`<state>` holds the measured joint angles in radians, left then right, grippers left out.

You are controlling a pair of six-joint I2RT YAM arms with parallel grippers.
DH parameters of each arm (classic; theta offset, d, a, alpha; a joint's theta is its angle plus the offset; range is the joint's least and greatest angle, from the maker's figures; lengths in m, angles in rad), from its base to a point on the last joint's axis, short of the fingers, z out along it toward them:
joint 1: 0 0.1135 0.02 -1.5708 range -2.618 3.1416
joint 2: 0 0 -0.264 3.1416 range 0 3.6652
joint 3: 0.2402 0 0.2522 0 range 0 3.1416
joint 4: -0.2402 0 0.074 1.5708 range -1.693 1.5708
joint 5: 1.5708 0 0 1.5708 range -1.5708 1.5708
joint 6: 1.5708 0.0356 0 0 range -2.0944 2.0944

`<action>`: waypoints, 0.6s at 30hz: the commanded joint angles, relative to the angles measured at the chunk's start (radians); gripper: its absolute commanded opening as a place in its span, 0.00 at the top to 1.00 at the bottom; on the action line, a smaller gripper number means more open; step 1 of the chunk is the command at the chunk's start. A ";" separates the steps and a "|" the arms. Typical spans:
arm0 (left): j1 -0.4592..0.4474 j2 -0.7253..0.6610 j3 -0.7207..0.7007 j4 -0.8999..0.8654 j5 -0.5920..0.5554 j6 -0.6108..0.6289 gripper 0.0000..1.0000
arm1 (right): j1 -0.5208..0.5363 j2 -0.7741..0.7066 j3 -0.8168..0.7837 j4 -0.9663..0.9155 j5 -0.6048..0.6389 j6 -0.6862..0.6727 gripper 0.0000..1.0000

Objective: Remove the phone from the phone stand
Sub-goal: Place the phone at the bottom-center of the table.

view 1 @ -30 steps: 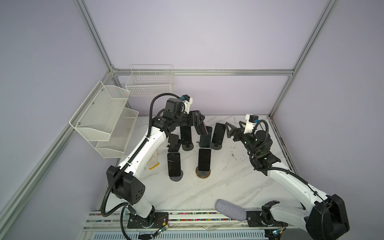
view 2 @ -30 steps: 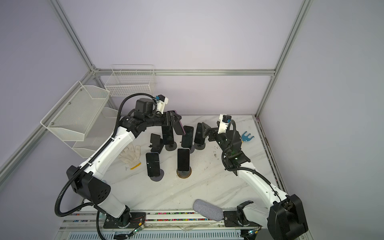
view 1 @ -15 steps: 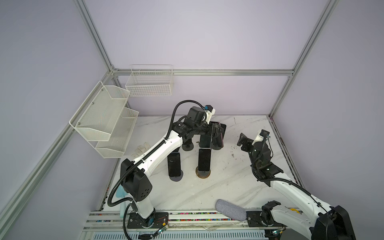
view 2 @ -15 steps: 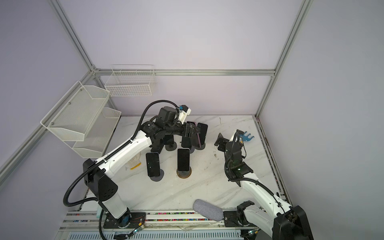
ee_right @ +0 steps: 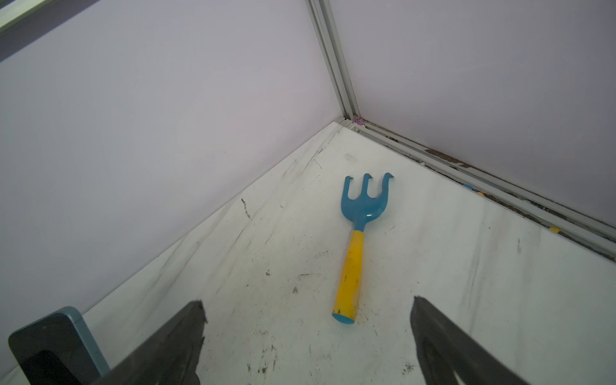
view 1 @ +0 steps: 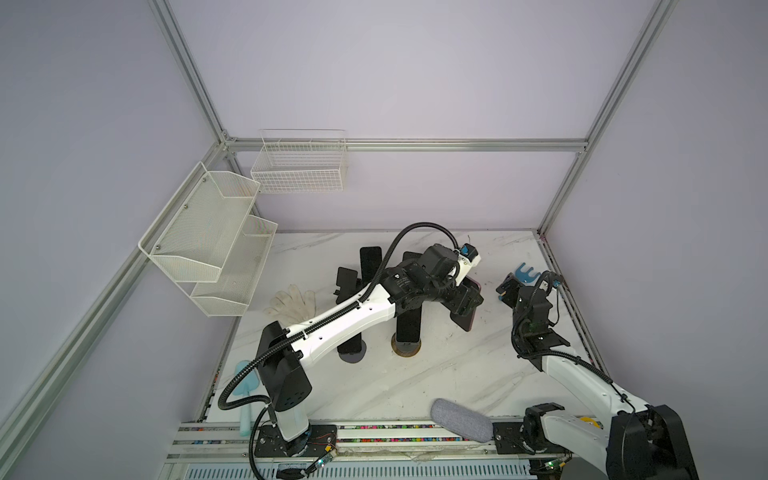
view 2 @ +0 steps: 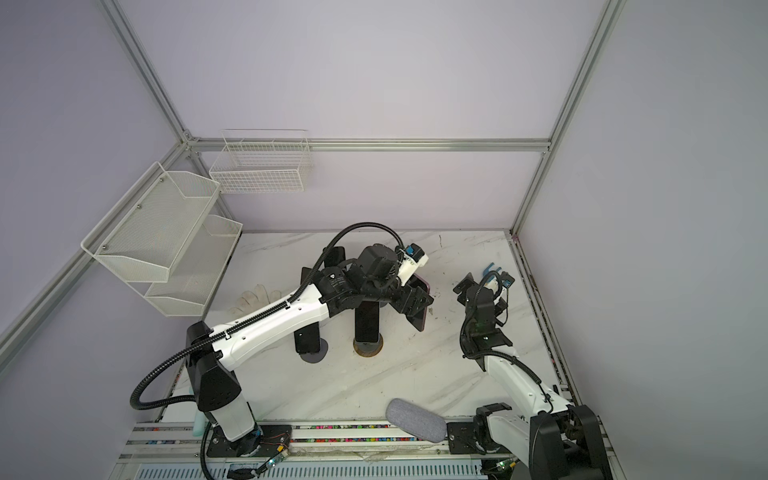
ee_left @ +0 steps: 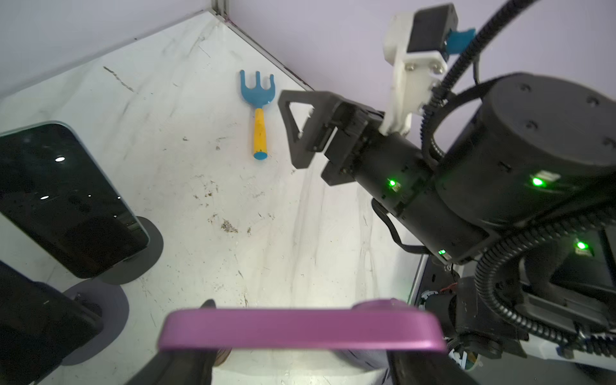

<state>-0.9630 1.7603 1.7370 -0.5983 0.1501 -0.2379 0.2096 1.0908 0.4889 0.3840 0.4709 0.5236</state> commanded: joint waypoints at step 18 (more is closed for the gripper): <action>-0.069 0.069 -0.165 0.064 0.005 0.200 0.37 | -0.003 0.069 -0.292 0.639 -0.265 -0.079 0.03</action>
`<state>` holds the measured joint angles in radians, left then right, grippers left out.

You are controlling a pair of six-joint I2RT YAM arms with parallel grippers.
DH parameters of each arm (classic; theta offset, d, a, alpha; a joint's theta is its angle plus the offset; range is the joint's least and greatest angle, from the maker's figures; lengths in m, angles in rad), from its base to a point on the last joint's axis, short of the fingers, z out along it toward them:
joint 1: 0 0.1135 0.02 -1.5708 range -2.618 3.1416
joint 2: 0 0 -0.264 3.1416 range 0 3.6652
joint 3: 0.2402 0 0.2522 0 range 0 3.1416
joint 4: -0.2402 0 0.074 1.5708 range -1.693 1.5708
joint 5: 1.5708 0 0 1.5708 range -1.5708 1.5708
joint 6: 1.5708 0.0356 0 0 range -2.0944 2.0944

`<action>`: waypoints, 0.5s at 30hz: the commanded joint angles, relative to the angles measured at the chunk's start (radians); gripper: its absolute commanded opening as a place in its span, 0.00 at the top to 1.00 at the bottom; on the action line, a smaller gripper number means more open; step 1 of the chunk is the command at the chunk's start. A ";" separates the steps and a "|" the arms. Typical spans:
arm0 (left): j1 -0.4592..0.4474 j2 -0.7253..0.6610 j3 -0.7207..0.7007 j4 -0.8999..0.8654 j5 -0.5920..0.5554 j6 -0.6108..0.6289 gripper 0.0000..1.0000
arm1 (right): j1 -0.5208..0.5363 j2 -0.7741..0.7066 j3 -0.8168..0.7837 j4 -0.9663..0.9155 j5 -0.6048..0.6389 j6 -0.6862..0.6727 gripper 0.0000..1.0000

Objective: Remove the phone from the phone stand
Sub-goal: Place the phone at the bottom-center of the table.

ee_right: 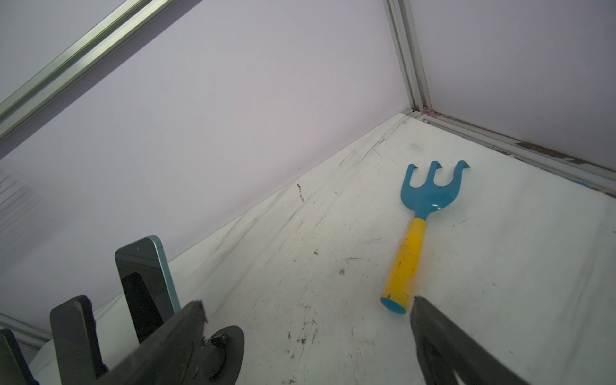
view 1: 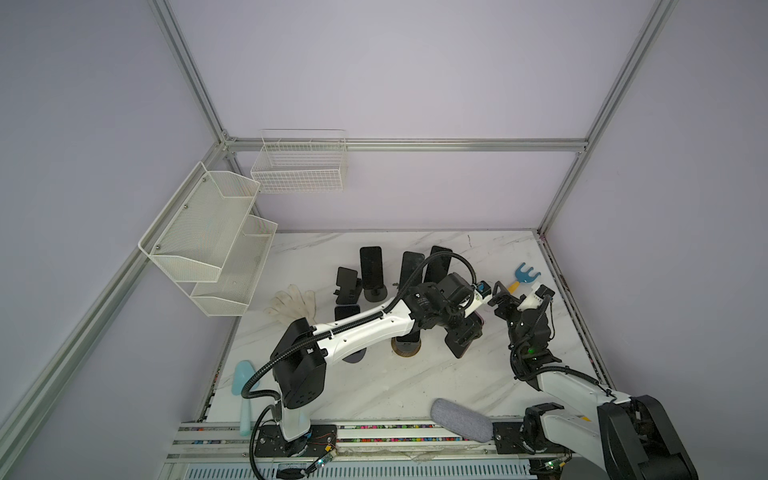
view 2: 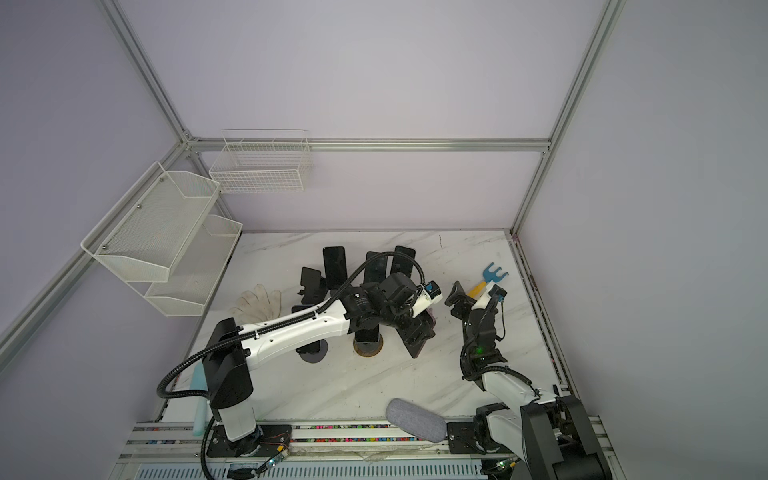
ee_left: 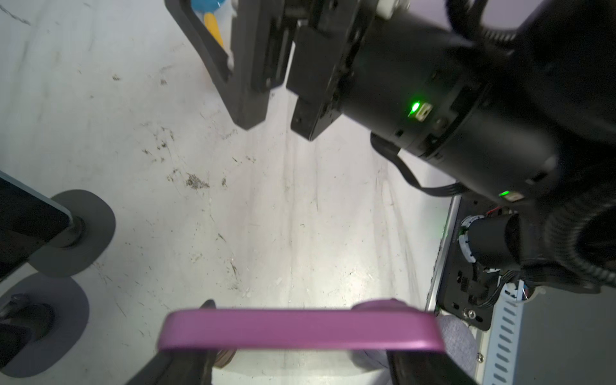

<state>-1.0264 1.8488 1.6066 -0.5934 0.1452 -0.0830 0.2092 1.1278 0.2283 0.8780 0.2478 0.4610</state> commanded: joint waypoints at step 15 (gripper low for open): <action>-0.023 0.026 -0.147 0.103 -0.038 0.109 0.37 | -0.003 0.183 -0.022 0.244 -0.085 -0.009 0.03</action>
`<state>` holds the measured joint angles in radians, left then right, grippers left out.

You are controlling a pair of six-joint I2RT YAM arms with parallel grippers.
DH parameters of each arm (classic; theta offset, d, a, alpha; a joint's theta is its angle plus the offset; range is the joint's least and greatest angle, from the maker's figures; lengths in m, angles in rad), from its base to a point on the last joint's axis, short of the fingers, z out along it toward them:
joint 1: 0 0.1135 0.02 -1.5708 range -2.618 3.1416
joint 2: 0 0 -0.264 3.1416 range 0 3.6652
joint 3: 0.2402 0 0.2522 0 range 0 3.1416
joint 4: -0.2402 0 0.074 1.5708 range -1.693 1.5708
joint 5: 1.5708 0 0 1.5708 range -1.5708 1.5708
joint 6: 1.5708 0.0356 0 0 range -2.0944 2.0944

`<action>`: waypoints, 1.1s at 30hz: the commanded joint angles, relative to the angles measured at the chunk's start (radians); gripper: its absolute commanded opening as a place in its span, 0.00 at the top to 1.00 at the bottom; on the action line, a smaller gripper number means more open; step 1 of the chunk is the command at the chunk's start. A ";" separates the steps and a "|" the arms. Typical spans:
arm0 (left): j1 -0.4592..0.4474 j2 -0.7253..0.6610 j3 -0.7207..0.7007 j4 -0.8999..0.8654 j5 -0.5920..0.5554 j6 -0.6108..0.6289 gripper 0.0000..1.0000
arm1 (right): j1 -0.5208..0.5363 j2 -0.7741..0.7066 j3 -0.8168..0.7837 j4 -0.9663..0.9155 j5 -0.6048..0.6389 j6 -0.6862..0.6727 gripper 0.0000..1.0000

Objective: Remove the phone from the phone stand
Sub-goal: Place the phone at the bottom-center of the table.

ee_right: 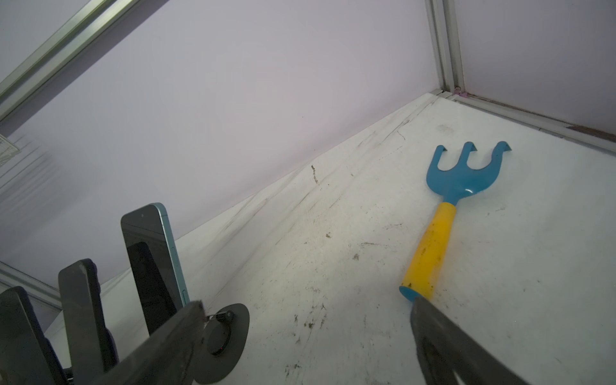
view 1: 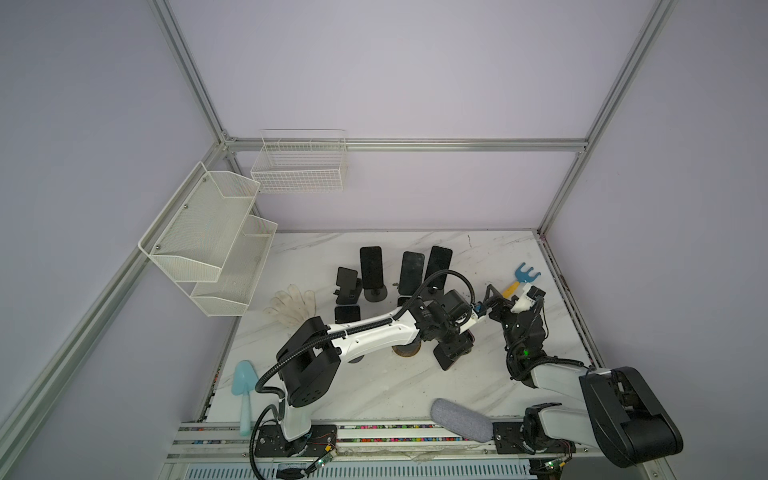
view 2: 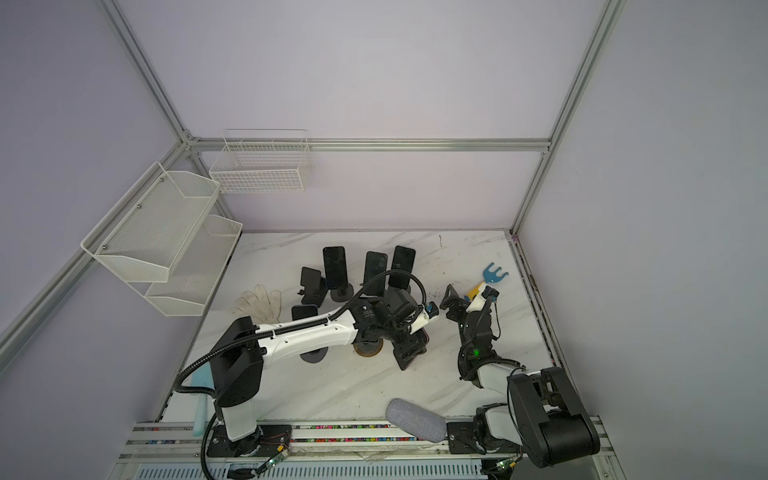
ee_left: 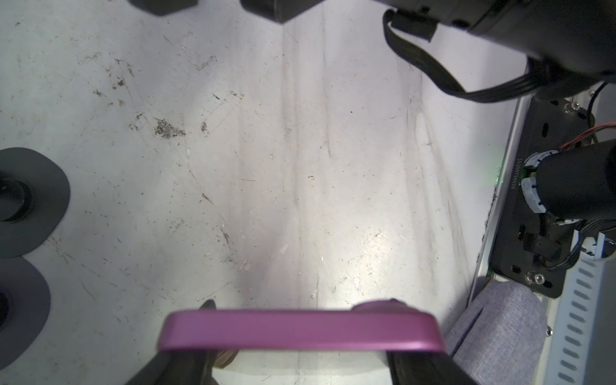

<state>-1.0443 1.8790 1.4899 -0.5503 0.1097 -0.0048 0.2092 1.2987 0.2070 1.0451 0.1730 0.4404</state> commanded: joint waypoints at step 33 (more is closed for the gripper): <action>-0.039 0.076 -0.057 -0.010 -0.004 0.113 0.37 | -0.002 0.052 0.009 0.081 0.002 0.023 0.03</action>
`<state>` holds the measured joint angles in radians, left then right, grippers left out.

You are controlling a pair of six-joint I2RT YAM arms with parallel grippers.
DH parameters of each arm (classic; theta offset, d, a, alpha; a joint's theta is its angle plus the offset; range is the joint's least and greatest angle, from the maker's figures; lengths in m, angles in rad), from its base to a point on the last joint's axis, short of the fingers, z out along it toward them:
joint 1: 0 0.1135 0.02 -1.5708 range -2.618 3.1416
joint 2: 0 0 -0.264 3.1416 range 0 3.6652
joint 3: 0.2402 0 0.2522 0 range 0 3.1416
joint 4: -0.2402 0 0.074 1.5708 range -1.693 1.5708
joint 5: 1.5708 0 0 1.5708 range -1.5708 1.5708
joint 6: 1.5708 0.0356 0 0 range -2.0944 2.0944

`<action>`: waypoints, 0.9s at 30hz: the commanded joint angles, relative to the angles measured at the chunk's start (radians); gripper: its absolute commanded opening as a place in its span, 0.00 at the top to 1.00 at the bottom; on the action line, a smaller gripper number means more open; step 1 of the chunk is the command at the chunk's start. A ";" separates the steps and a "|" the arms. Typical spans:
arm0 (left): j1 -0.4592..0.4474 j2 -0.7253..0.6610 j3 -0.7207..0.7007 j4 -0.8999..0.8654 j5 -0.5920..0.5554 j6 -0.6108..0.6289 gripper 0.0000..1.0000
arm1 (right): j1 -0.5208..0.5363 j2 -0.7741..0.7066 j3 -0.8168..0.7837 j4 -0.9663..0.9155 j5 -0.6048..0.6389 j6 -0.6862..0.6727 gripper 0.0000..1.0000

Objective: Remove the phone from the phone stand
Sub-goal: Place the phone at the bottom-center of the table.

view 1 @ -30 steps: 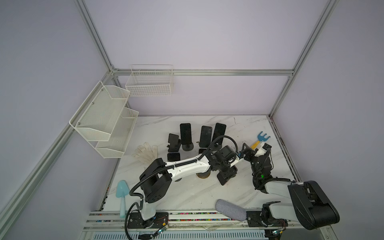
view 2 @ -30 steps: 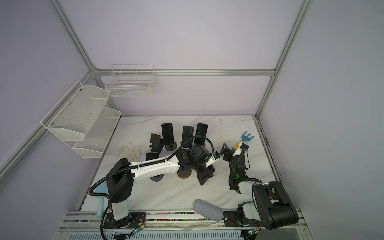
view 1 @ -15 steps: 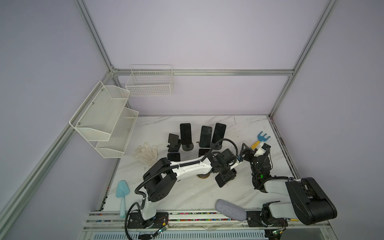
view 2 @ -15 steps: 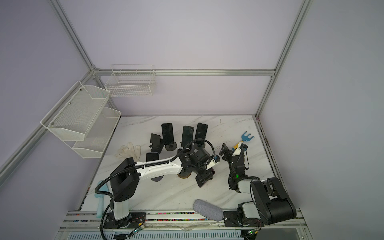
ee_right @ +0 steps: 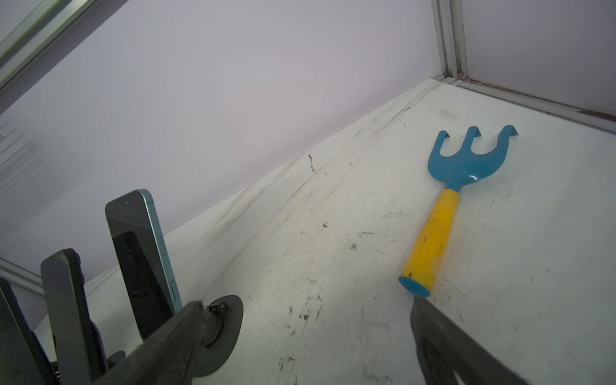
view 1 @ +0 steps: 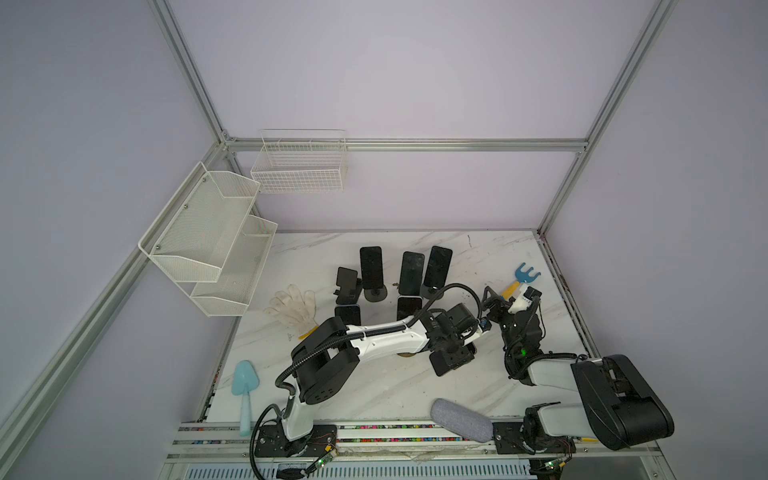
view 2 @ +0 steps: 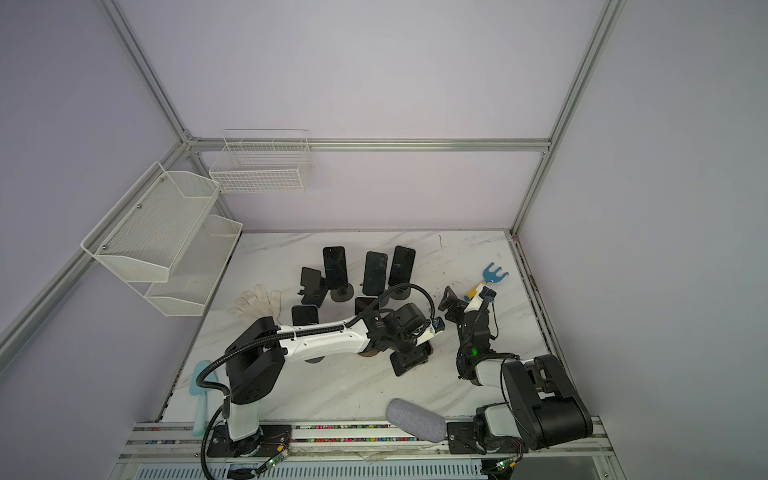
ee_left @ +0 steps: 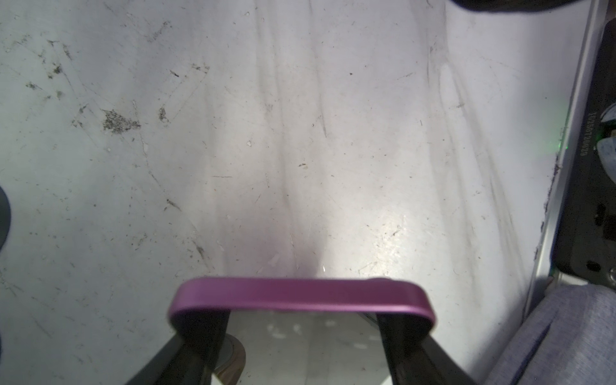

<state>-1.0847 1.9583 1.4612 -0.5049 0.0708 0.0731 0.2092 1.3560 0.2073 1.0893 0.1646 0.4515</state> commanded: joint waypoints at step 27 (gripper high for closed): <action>0.002 0.099 -0.031 -0.027 0.035 0.022 0.37 | -0.002 0.012 0.039 -0.006 -0.011 0.001 0.03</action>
<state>-1.0847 2.0556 1.4612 -0.5411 0.0822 0.0921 0.2092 1.3624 0.2226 1.0767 0.1490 0.4515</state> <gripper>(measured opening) 0.713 0.975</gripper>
